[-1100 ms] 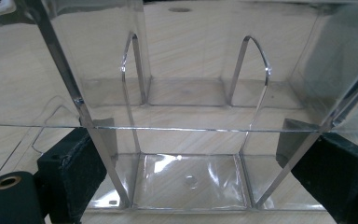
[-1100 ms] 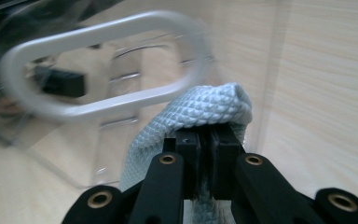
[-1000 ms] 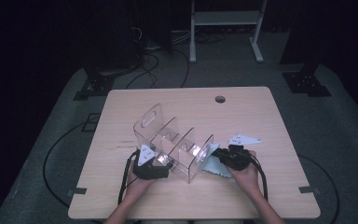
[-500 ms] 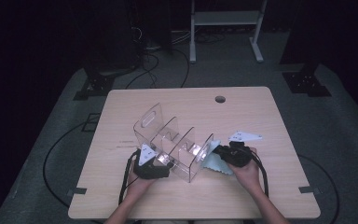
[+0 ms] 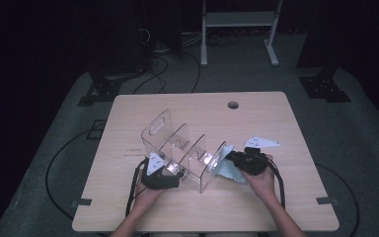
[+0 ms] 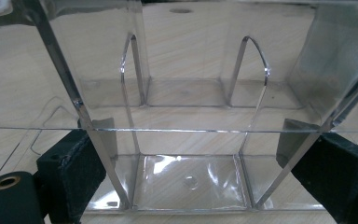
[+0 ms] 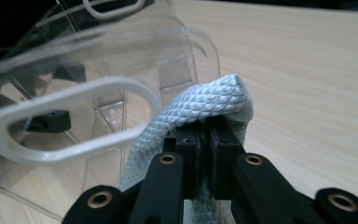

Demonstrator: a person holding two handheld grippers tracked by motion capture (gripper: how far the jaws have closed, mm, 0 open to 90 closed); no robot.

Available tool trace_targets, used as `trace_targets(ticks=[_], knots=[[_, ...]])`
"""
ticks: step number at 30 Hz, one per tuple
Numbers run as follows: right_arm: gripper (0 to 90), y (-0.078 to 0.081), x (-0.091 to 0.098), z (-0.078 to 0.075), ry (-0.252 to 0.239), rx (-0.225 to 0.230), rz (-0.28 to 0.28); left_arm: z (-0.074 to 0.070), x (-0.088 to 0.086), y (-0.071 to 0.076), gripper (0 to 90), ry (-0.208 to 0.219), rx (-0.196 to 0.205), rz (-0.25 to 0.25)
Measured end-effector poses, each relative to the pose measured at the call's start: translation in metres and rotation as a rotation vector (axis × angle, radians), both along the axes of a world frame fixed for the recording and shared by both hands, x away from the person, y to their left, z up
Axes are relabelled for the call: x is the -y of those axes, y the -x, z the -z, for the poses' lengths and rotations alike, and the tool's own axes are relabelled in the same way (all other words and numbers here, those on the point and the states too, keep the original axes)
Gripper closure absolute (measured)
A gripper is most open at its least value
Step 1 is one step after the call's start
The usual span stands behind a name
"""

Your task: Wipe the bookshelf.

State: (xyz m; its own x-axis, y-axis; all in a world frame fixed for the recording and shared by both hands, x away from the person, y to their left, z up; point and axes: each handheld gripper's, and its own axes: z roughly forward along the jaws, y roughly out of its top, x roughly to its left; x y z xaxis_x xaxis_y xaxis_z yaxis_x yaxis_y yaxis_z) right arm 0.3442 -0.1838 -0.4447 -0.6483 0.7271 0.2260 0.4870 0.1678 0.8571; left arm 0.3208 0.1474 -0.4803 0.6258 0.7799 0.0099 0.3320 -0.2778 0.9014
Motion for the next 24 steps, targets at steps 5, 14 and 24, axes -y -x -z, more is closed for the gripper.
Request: trace_targets(ticks=[5, 14, 24], knots=[[84.3, -0.002, 0.001, 0.008, 0.013, -0.028, -0.001, 0.0, 0.0, 0.0, 8.2, 0.0, 0.001, 0.001], [84.2, -0.008, 0.006, -0.007, -0.004, -0.007, 0.006, 0.0, 0.0, 0.0, 8.2, -0.001, 0.001, 0.001], [84.2, -0.012, 0.012, -0.009, -0.015, -0.011, 0.026, 0.0, 0.001, 0.0, 8.1, 0.002, 0.002, 0.006]])
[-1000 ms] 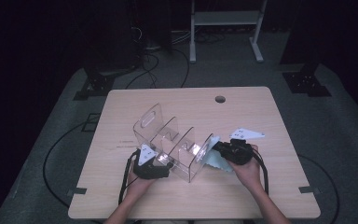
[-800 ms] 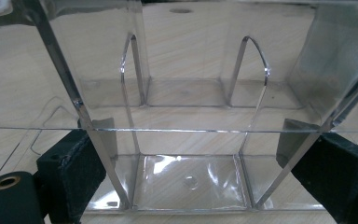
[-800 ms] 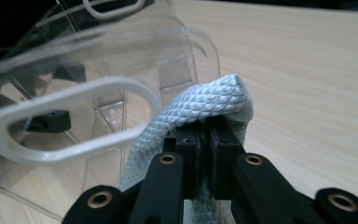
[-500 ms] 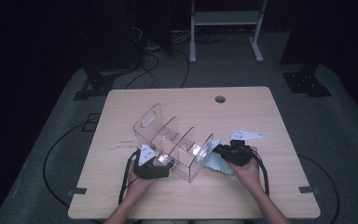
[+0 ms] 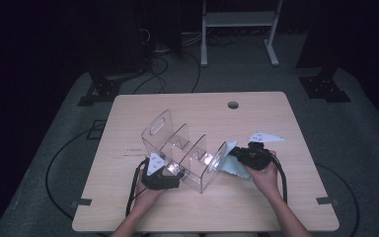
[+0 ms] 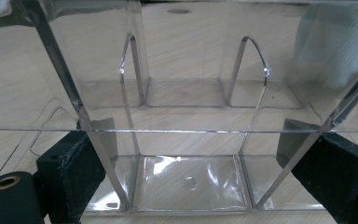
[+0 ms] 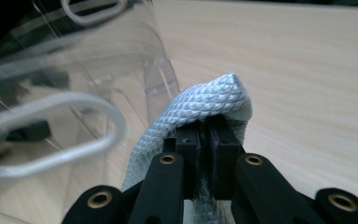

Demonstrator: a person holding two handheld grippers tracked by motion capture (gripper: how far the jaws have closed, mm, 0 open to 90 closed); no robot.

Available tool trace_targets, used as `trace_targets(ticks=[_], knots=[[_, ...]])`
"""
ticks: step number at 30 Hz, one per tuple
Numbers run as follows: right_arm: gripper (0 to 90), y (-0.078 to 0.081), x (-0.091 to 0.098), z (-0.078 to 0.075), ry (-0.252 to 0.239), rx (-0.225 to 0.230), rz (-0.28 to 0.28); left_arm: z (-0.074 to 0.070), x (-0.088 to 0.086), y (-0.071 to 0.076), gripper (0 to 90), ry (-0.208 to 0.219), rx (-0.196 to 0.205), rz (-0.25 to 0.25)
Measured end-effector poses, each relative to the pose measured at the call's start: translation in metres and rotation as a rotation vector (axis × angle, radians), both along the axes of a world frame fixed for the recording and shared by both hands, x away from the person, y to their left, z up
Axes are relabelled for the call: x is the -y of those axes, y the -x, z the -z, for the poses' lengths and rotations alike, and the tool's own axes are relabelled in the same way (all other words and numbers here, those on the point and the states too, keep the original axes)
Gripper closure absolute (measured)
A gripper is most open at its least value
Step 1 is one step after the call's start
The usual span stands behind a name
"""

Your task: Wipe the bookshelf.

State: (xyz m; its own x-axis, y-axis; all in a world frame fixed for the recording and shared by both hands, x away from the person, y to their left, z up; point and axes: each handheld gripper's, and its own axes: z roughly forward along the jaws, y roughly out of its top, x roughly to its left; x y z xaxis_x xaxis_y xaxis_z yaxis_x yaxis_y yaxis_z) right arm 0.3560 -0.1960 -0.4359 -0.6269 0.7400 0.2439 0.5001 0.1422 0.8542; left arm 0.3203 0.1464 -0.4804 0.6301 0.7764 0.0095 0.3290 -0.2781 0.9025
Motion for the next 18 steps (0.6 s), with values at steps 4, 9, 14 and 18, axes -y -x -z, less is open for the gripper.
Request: trace_targets(ticks=[4, 9, 14, 18], knots=[[84.2, 0.001, 0.0, -0.008, -0.022, 0.025, 0.002, 0.0, 0.0, 0.0, 8.1, 0.001, -0.001, -0.002], [84.2, 0.0, 0.001, -0.005, -0.013, 0.008, -0.001, 0.0, 0.0, 0.0, 8.1, 0.0, 0.001, -0.002], [84.2, 0.003, 0.001, -0.029, -0.059, 0.052, -0.014, 0.0, 0.001, 0.0, 8.1, 0.004, 0.001, -0.006], [84.2, 0.001, -0.003, -0.048, -0.062, 0.076, -0.034, 0.0, 0.001, 0.0, 8.2, 0.0, 0.002, -0.007]])
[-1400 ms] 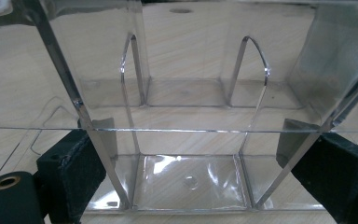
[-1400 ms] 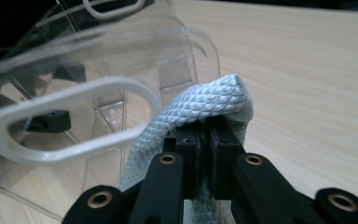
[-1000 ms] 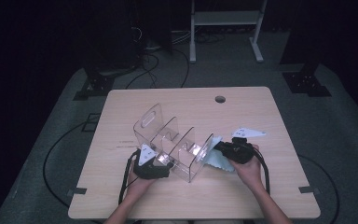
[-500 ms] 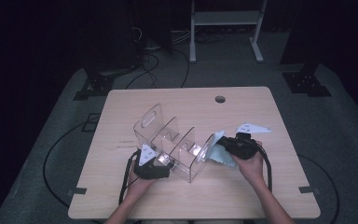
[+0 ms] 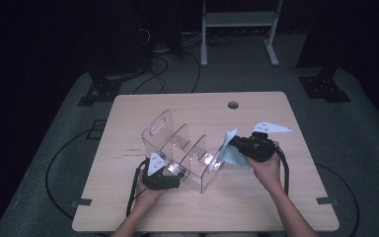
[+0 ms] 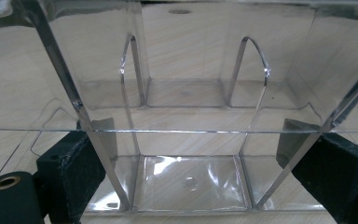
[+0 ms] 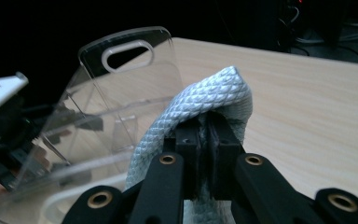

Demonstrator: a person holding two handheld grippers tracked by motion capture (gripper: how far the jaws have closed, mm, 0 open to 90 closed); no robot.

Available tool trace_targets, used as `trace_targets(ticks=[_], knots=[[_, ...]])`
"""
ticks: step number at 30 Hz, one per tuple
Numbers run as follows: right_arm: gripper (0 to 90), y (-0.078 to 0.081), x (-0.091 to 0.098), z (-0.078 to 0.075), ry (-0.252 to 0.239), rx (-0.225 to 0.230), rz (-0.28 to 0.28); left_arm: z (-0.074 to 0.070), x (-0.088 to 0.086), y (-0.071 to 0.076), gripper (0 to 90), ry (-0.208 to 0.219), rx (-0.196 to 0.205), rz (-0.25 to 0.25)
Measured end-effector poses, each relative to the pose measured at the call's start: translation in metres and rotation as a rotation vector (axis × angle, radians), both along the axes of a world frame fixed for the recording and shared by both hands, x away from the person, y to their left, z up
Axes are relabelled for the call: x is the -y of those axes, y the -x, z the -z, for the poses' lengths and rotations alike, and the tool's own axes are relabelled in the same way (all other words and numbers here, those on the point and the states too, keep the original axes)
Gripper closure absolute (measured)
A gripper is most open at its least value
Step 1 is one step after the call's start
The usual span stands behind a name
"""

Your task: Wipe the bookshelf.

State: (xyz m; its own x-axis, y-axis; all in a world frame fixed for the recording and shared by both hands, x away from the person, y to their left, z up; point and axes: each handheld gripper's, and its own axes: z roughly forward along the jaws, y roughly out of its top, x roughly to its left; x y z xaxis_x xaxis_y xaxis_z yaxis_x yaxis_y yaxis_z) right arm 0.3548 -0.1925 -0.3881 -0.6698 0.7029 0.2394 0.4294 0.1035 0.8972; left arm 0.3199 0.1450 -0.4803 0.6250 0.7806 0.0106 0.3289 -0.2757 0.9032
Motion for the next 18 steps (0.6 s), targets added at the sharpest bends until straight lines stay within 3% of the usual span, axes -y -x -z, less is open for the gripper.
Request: trace_targets(ticks=[5, 8, 13, 15, 18], knots=[[84.5, 0.007, -0.015, -0.008, 0.044, 0.013, -0.071, 0.0, 0.0, 0.0, 8.2, -0.001, -0.006, -0.004], [84.5, 0.019, -0.026, -0.011, 0.051, 0.015, -0.144, 0.0, 0.0, 0.0, 8.2, -0.005, -0.006, -0.002], [84.5, 0.03, -0.037, -0.013, 0.054, 0.006, -0.205, -0.001, 0.001, 0.0, 8.2, -0.003, -0.007, -0.007], [84.4, 0.038, -0.046, -0.012, 0.054, 0.001, -0.253, 0.0, 0.001, 0.0, 8.2, 0.008, -0.004, -0.012], [84.5, 0.049, -0.058, -0.013, 0.095, 0.029, -0.301, 0.0, 0.001, 0.0, 8.2, 0.004, -0.004, -0.011]])
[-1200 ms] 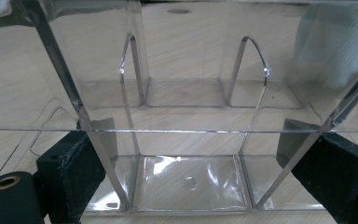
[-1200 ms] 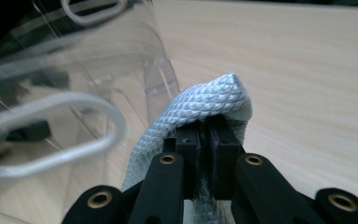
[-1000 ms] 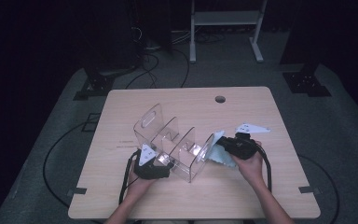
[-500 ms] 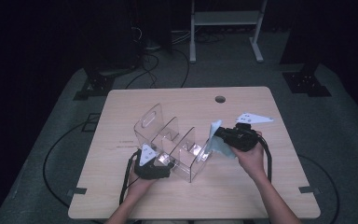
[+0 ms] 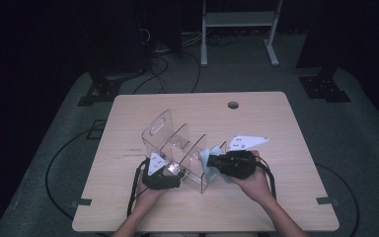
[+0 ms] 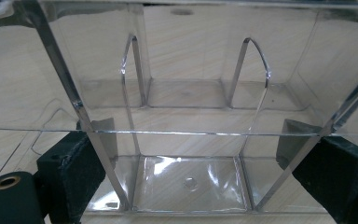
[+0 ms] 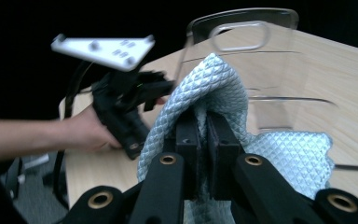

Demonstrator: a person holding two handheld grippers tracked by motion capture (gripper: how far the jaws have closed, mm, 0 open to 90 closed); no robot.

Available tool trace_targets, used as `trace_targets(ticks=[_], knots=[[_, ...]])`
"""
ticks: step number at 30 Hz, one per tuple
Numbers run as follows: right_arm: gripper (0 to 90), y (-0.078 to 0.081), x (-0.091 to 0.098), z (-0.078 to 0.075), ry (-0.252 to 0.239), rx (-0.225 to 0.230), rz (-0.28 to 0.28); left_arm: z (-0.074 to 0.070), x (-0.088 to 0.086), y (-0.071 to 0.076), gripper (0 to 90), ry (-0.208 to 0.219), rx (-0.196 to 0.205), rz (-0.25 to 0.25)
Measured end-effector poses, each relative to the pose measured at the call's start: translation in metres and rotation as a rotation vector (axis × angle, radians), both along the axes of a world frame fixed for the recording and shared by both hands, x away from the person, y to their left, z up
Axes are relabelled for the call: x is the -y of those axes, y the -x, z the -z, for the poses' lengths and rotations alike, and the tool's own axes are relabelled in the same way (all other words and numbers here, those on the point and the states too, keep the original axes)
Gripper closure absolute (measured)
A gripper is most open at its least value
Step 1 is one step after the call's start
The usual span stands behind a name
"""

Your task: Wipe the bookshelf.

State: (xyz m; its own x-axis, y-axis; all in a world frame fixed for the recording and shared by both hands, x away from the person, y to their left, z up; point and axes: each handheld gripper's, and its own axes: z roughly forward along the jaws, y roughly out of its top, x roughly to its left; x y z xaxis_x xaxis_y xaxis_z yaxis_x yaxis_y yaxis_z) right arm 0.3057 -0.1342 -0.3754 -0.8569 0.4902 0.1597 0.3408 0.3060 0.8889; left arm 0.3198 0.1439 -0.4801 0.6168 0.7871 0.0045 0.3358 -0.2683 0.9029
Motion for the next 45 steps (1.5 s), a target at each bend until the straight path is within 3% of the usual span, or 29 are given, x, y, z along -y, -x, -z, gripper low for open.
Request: trace_targets(ticks=[6, 10, 13, 14, 19, 24, 26, 29, 36, 40, 45], knots=[[84.5, -0.004, 0.003, 0.001, -0.007, -0.001, 0.033, 0.0, 0.001, 0.0, 8.2, 0.002, 0.0, -0.003], [84.5, 0.007, -0.008, 0.004, -0.002, 0.001, -0.014, 0.0, 0.001, 0.0, 8.2, -0.001, -0.002, -0.002], [84.5, 0.02, -0.02, 0.007, 0.043, 0.02, -0.057, 0.0, 0.001, 0.0, 8.2, 0.001, 0.002, -0.001], [84.5, 0.021, -0.021, 0.008, 0.051, 0.035, -0.055, 0.0, 0.001, 0.0, 8.2, 0.0, 0.001, 0.0], [84.6, 0.01, -0.01, 0.005, 0.02, 0.021, 0.005, 0.0, 0.001, 0.0, 8.2, -0.002, 0.003, 0.001], [84.6, 0.023, -0.022, 0.008, 0.053, 0.037, -0.041, 0.0, 0.001, -0.001, 8.2, -0.002, 0.004, 0.001], [84.6, 0.023, -0.022, 0.008, 0.058, 0.049, -0.035, 0.0, 0.001, 0.0, 8.2, -0.002, 0.005, 0.002], [84.6, 0.012, -0.009, 0.005, 0.036, 0.048, 0.018, 0.0, 0.002, 0.0, 8.2, 0.0, 0.007, 0.0], [84.7, -0.022, 0.026, 0.002, 0.01, 0.042, 0.208, 0.0, 0.002, 0.0, 8.2, -0.004, 0.006, 0.001], [84.7, -0.036, 0.043, 0.006, -0.02, 0.016, 0.265, 0.0, 0.002, 0.0, 8.1, 0.0, 0.006, 0.0], [84.8, -0.042, 0.056, 0.01, -0.032, -0.002, 0.315, 0.0, 0.002, 0.0, 8.1, -0.001, 0.005, 0.0]])
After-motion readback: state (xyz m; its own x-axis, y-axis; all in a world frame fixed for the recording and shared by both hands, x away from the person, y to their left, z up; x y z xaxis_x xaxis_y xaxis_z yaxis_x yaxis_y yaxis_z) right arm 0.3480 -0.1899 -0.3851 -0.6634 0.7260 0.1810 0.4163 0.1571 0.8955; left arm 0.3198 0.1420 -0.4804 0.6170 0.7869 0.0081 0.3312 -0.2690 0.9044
